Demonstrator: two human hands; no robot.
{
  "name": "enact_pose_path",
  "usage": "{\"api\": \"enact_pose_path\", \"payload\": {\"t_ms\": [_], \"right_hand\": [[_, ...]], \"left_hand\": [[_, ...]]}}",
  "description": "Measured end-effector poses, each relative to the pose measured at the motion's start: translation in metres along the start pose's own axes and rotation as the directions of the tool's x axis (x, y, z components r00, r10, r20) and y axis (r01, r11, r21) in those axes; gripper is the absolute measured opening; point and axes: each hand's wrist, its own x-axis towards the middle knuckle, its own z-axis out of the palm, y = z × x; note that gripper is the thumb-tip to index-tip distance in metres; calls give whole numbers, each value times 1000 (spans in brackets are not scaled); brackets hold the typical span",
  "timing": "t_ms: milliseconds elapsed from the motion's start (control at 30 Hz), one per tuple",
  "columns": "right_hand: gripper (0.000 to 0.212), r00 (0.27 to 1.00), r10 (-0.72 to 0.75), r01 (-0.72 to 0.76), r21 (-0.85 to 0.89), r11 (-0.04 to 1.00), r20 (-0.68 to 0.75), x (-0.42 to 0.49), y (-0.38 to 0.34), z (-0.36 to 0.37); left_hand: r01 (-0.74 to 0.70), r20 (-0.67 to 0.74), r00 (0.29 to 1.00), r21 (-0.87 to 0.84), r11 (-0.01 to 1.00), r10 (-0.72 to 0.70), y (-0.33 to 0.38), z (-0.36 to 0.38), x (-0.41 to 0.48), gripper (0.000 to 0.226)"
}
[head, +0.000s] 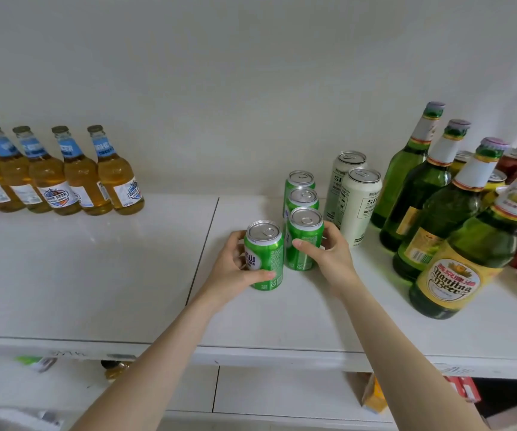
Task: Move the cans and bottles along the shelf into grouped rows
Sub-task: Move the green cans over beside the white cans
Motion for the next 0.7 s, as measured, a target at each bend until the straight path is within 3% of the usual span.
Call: {"api": "enact_pose_path", "payload": {"t_ms": [200,300,433,500,700], "right_hand": [[45,1000,-14,14,-3,1000,-23,-1,3,2],[60,999,15,-13,23,1000,-51,-7,6,-4],[43,957,-9,34,82,996,-289,-28,4,-11],[39,939,-37,72,90,993,-343,-40,3,-12],[51,998,-55,55,46,997,-15,-69,-1,-14]], "left_hand": [[-10,9,1000,-16,1000,10,-8,-1,-4,85],[15,18,1000,15,1000,-15,-10,-5,-5,85],[16,27,999,102,995,-19,-15,-11,-6,73],[13,25,1000,121,993,-16,-16,-10,-8,74],[13,53,998,118,993,-19,-17,11,-21,76]]}}
